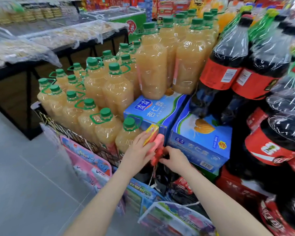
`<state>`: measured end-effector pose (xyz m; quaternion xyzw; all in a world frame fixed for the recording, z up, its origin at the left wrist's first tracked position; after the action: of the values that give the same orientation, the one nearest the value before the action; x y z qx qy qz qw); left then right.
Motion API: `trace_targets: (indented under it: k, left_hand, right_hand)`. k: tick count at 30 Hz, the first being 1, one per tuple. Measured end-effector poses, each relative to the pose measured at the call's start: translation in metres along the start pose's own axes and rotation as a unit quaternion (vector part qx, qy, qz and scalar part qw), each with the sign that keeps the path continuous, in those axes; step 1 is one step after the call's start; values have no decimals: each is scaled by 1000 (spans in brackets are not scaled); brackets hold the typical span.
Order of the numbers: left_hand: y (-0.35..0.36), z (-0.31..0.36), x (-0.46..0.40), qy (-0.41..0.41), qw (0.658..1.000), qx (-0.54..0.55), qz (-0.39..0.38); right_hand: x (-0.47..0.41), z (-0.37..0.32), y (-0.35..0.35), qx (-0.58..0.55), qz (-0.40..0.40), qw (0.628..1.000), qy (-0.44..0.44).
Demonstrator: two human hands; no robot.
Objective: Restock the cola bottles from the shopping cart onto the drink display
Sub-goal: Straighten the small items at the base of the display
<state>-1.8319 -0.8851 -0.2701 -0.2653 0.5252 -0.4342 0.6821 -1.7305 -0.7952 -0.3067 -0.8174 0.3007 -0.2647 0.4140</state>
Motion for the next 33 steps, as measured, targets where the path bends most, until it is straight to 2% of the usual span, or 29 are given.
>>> trace_targets:
  k: [4,9,12,15,18,21,24,27,29,33]
  left_hand:
    - [0,0,2,-9,1000,-27,4]
    - [-7,24,-3,-7,987,-160,32]
    - [-6,53,-11,15,985,-161,51]
    - [13,82,-25,52,995,-76,29]
    - [45,116,-34,36,995,73,-61]
    - [85,154,-34,-8,966,186,-179]
    - [116,192,-39,-29,939,247,-236]
    - [143,223,-46,-56,914,303,-265]
    - [155,237,-49,-83,903,329,-263]
    - [163,240,-52,-109,907,335,-232]
  right_hand:
    - [14,3,-8,14,6,1000,-6]
    - [45,21,-49,12,40,999,-3]
    - [65,35,-74,-10,60,998,6]
    - [85,51,-98,-26,84,996,18]
    - [106,70,-122,-17,109,993,41]
    - [130,91,-145,-6,126,990,58]
    - [154,120,-169,16,138,985,99]
    - [172,148,-187,13,151,978,145]
    - [176,154,-189,9,155,977,145]
    - [174,156,-183,0,161,975,152]
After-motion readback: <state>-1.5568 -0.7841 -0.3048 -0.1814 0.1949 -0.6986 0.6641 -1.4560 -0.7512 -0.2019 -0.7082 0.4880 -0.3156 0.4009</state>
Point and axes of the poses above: each hand's wrist, its own x-axis away from the middle knuckle, its own y-axis out of the palm, z = x × y, the point moved 8 cm from there along -x, towards the middle knuckle, and after that the axes turned 3 degrees about y, right-handed, at the moved point
